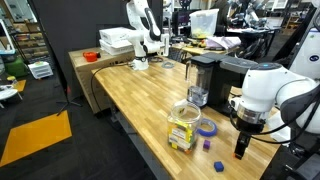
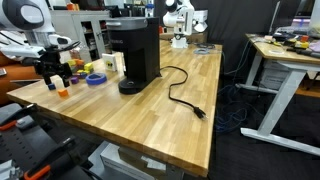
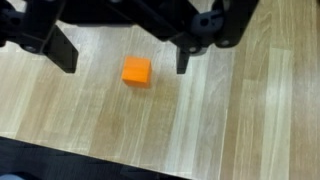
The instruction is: Put the orange block in the clear container
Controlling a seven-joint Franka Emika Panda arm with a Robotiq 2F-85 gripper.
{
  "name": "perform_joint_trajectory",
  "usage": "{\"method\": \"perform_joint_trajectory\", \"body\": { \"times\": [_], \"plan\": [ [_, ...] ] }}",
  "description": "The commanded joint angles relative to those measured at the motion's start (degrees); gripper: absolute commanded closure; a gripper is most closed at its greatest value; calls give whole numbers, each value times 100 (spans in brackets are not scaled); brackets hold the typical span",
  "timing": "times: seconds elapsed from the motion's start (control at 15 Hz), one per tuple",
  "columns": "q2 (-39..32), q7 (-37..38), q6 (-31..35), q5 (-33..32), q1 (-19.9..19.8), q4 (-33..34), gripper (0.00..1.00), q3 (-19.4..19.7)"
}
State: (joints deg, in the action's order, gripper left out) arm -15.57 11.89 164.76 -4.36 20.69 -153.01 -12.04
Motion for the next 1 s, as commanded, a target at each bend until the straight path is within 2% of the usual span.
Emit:
{"method": "perform_joint_trajectory", "body": {
  "times": [0.0,0.73,0.87,0.93],
  "plan": [
    [-173,-161,237,16,-50,-22,0,-42],
    [-486,-464,275,22,-58,197,0,-124],
    [-553,-527,289,67,-92,251,17,-191],
    [-589,-540,282,77,-90,278,21,-206]
  ]
}}
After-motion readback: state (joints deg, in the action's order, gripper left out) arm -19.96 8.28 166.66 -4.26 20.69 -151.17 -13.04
